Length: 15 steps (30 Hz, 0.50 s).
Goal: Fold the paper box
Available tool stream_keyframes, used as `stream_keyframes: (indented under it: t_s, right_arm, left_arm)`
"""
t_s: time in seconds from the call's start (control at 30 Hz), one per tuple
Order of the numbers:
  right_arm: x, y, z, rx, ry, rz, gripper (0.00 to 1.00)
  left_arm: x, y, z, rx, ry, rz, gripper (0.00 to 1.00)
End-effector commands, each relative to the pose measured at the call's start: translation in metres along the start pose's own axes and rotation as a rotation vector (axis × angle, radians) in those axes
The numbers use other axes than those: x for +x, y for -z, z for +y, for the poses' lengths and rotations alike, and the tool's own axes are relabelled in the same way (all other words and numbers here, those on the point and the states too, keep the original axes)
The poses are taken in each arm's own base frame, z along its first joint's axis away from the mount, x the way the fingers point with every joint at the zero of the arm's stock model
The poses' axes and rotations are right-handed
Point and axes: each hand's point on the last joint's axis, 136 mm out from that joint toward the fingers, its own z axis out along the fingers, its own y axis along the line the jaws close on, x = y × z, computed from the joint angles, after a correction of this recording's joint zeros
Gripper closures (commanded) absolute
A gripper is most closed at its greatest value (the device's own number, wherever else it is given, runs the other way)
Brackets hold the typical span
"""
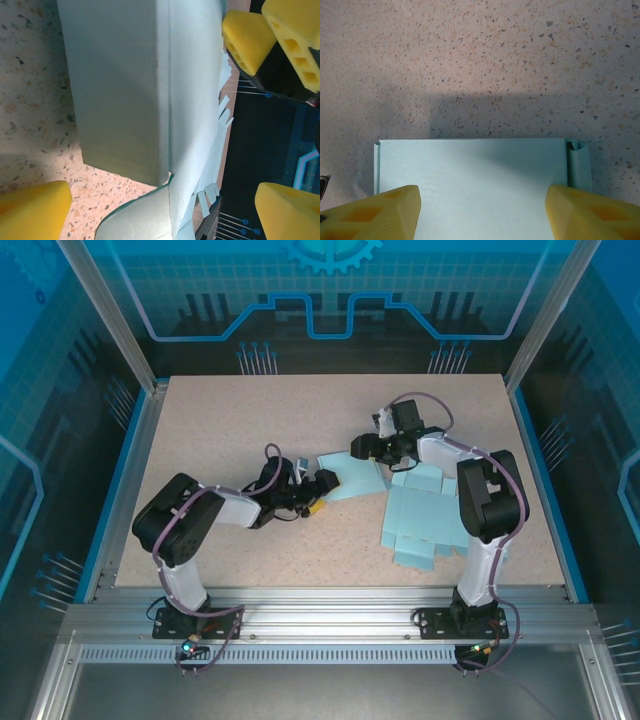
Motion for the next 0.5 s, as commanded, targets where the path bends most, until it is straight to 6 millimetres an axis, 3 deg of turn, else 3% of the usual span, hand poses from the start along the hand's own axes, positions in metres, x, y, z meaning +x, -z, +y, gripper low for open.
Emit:
stream_keyframes:
  t_s: [0.0, 0.27, 0.47]
  right_arm:
    - [0.028, -0.017, -0.013, 0.024, -0.034, 0.099, 0.31]
    - [0.026, -0.014, -0.009, 0.015, -0.028, 0.095, 0.31]
    - [0.025, -0.012, -0.006, 0.008, -0.024, 0.094, 0.31]
  left_arm:
    - [-0.031, -0.009, 0.054, -0.196, -0.065, -0.106, 0.08]
    - [-0.07, -0.016, 0.037, -0.159, -0.103, -0.157, 0.18]
    - [-0.081, -0.013, 0.032, -0.162, -0.141, -0.176, 0.26]
